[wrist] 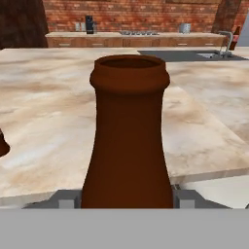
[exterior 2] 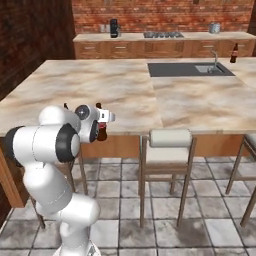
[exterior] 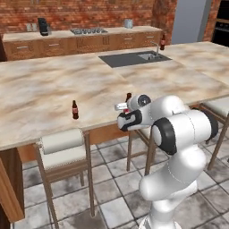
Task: Place the large bottle from the dining counter next to the other large bottle outside the sink, and place the small bottle from the dining counter next to the other small bottle inside the sink.
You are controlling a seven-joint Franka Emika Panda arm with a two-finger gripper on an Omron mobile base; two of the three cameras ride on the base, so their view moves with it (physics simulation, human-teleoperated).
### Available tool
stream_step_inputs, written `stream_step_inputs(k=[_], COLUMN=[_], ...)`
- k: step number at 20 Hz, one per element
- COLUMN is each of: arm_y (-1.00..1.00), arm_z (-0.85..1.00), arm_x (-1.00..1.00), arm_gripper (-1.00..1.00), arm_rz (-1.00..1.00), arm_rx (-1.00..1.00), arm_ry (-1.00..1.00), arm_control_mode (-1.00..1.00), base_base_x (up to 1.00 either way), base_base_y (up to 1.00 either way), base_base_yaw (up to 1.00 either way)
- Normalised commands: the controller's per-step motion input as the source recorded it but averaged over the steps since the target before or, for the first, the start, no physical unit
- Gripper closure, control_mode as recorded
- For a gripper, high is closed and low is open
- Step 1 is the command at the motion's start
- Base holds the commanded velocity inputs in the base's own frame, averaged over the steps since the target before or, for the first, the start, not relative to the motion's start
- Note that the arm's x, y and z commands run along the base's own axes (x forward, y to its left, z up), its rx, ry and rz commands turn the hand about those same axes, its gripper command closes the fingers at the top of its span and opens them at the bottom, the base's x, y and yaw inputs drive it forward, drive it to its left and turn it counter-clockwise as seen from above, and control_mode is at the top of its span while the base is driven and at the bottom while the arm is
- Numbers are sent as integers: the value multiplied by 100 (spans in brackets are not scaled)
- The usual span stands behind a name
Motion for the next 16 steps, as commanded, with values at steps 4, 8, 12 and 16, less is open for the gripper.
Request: stream_step_inputs(k=[4, 8, 12, 16], arm_y=[0, 0, 0, 0], arm_z=[0, 0, 0, 0], arm_x=[0, 0, 0, 0], arm_gripper=[100, 100, 100, 100], arm_rz=[0, 0, 0, 0], arm_rx=[0, 0, 0, 0], arm_ry=[0, 0, 0, 0], arm_control_mode=[100, 100, 100, 100], base_base_x=[-2, 29, 56, 69], base_base_y=[0, 0, 0, 0], base_base_yaw=[-29, -18, -10, -9])
